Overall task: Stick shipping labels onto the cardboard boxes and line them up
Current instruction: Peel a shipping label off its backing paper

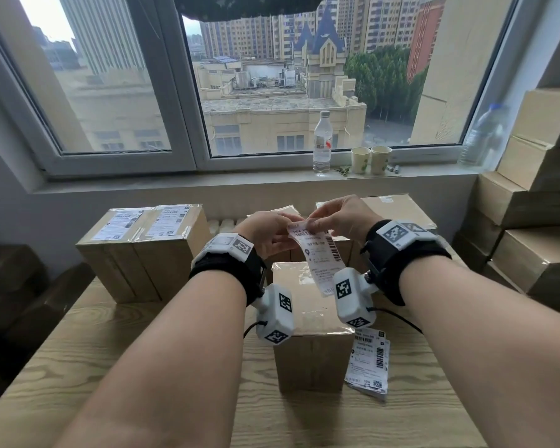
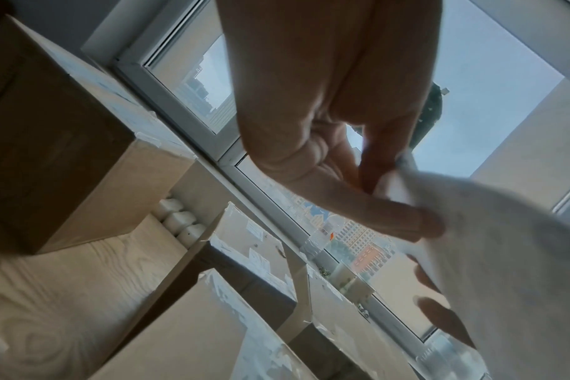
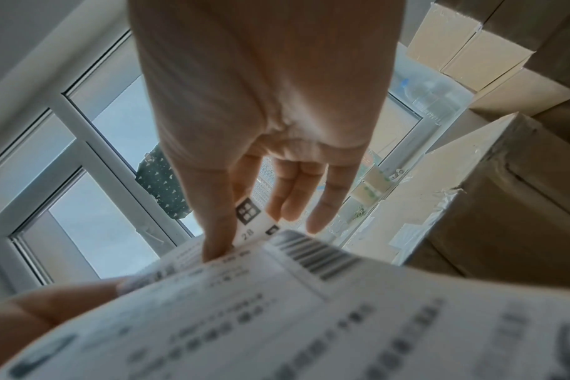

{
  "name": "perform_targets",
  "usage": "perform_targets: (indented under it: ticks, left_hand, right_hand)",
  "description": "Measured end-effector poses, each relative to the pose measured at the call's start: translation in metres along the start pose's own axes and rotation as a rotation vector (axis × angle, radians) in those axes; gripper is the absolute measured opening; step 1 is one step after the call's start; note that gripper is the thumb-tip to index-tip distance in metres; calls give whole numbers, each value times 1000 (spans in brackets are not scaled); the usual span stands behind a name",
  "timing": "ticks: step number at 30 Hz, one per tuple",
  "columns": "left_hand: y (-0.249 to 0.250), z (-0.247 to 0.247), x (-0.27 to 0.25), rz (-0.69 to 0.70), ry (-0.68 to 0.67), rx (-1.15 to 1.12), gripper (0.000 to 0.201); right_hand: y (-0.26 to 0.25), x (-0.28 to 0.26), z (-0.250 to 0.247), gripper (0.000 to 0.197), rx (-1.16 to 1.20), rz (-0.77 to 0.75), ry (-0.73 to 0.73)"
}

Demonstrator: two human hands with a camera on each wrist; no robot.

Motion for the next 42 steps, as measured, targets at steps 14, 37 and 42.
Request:
perform_targets:
  ticks: [14,37,42]
  left_hand:
    - [1,-30,-3,90,82,96,13]
    - [-184,-228,-27,-376,623,27,17]
    - [-217,-240,-19,-453,608,10,32]
  right_hand:
    - [-2,-2,12,33,95,24,51]
    - [25,26,68,39,209,145,123]
    - [32,32,86,39,180,165,94]
Point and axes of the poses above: each hand's wrist, its own x-axis towards the middle knuckle, its own z-axis out of the palm, y = z × x, the point moved 10 cm from there along x, towards the middle knuckle, and after that the axes turned 1 degree about y, right-handed, at the moved point
